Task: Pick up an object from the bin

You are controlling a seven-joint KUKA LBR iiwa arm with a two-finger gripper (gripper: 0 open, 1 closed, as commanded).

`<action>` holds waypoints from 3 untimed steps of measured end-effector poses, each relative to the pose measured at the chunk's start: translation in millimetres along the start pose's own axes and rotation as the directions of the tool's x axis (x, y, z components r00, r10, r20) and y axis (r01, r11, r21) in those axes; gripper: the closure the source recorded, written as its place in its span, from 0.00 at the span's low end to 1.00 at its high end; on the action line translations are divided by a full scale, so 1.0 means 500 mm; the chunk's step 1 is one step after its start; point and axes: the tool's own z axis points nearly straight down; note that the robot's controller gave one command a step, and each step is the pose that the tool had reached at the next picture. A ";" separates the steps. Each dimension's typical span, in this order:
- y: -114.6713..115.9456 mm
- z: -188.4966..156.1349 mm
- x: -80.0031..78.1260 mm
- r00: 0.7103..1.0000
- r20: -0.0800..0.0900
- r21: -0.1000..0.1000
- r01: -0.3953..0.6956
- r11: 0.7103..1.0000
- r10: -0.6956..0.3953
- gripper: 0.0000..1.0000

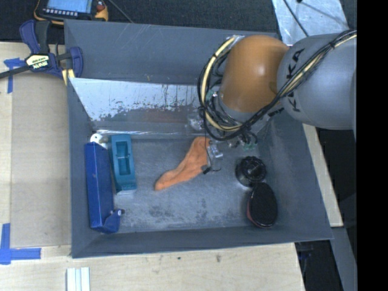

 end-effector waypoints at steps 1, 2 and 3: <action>-0.066 0.049 0.060 0.985 -0.012 0.003 -0.171 0.985 0.172 1.00; -0.066 0.049 0.060 0.985 -0.012 0.003 -0.172 0.985 0.172 1.00; -0.037 0.083 0.165 0.934 -0.014 0.006 -0.358 0.934 0.358 0.00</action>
Offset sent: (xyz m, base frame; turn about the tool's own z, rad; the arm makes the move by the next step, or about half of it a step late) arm 0.0000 0.0000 0.0000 0.0000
